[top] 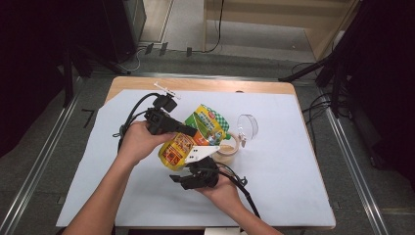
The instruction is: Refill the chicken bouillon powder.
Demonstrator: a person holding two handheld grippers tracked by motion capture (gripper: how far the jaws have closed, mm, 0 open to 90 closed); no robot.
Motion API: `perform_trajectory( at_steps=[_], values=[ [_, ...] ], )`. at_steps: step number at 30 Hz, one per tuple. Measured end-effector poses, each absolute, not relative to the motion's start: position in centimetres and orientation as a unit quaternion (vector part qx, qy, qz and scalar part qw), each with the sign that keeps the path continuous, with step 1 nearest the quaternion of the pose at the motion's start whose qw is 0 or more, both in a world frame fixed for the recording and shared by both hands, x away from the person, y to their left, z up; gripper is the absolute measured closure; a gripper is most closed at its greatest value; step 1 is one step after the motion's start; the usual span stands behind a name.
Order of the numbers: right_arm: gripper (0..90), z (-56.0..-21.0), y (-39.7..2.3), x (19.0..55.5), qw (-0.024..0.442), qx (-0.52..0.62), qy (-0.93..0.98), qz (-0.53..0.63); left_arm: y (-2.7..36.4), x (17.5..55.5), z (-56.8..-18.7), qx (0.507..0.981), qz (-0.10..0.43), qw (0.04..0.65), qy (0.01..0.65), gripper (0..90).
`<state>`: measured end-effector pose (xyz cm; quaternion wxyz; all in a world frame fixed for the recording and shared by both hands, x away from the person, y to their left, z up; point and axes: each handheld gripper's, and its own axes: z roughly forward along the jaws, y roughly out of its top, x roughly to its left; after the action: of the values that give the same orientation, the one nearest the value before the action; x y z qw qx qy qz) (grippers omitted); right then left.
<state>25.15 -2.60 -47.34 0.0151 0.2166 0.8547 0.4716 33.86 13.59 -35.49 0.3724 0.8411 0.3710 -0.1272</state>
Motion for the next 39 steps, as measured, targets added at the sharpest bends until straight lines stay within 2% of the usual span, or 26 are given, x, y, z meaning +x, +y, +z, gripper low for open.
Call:
perform_trajectory(
  at_steps=[19, 25, 39],
  values=[
    [46.2, -47.5, -4.6, 25.5, 0.036, 0.241, 0.835, 0.494, 15.4, 32.9, -36.9, 0.843, -0.128, 0.369, 0.369, 88.4],
    [46.5, -47.9, -4.3, 25.4, 0.052, 0.232, 0.845, 0.479, 15.4, 33.0, -37.5, 0.845, -0.133, 0.367, 0.365, 86.5],
    [47.8, -48.5, -4.1, 25.7, 0.053, 0.240, 0.861, 0.446, 14.5, 32.9, -38.2, 0.856, -0.126, 0.363, 0.347, 80.1]
  ],
)
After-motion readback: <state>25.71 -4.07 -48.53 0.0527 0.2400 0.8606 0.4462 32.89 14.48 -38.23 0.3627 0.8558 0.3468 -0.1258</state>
